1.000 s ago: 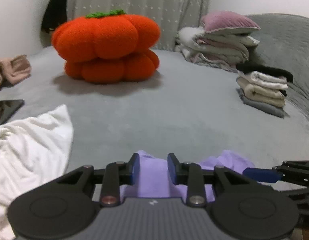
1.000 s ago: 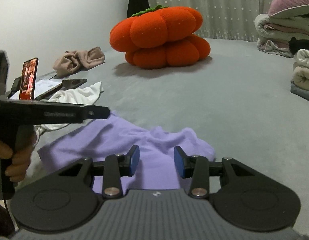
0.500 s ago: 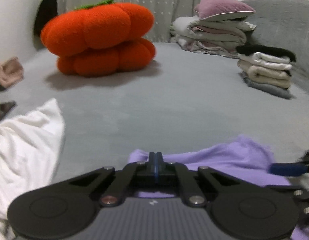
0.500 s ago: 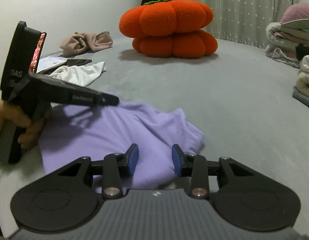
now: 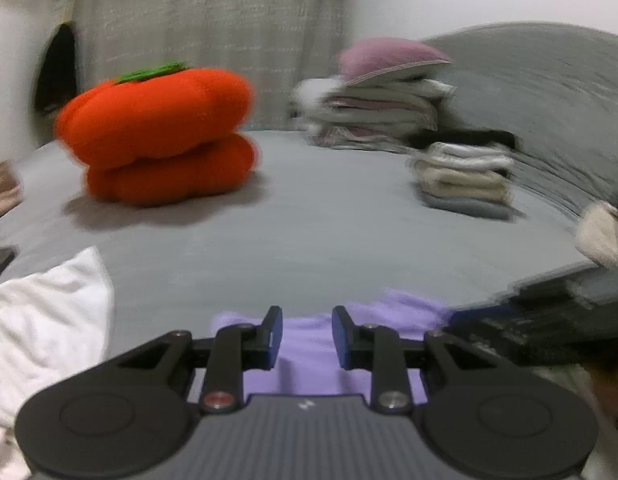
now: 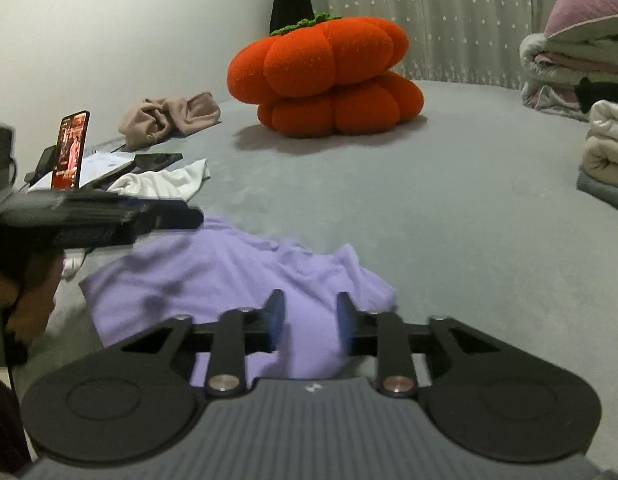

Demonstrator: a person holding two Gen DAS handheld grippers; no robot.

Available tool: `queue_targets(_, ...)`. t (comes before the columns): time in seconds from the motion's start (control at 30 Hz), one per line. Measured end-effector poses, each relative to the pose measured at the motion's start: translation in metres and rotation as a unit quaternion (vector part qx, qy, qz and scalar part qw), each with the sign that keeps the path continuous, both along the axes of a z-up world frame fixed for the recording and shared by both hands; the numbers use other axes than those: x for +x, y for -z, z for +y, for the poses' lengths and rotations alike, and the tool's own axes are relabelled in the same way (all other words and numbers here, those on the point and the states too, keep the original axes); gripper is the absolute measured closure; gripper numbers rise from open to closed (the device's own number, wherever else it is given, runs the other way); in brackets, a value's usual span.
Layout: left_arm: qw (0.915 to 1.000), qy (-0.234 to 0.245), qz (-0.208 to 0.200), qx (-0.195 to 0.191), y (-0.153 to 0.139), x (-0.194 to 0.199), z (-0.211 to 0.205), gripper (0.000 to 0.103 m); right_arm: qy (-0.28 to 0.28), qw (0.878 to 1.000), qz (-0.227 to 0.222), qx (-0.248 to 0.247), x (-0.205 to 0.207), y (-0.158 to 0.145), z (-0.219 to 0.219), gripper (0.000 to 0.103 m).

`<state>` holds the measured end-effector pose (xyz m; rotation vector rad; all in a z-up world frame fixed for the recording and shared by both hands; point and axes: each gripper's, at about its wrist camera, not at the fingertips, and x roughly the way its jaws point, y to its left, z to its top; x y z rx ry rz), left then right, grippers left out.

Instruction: Fold clothes

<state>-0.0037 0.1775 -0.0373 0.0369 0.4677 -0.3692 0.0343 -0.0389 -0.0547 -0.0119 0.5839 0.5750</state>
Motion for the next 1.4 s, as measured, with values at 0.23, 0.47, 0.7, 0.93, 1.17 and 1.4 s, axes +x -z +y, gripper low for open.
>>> queue_targets(0.23,0.9957,0.085,0.036,0.008,0.027,-0.017,-0.013,0.075,-0.015,1.000,-0.002,-0.001,0.014,0.004,0.016,0.085)
queue_targets(0.47,0.9900,0.132,0.047,0.016,0.030,-0.032,-0.014,0.075,-0.006,1.000,0.003,-0.017,0.028,0.008,0.018,0.090)
queue_targets(0.7,0.9763,0.200,0.081,0.017,0.022,-0.042,-0.004,0.071,0.044,0.999,0.004,-0.022,0.045,0.008,0.006,0.095)
queue_targets(0.93,0.9847,0.166,0.053,0.011,0.011,-0.036,0.009,0.055,0.000,1.000,-0.005,0.006,0.021,-0.009,0.014,0.087)
queue_targets(1.17,0.9834,0.156,0.064,0.067,0.029,-0.030,0.018,0.038,-0.071,0.997,-0.005,-0.037,-0.008,0.004,0.027,0.081)
queue_targets(1.4,0.9708,0.211,0.052,0.102,0.025,-0.053,0.026,0.018,-0.098,0.993,-0.042,-0.053,-0.048,0.008,-0.016,0.061)
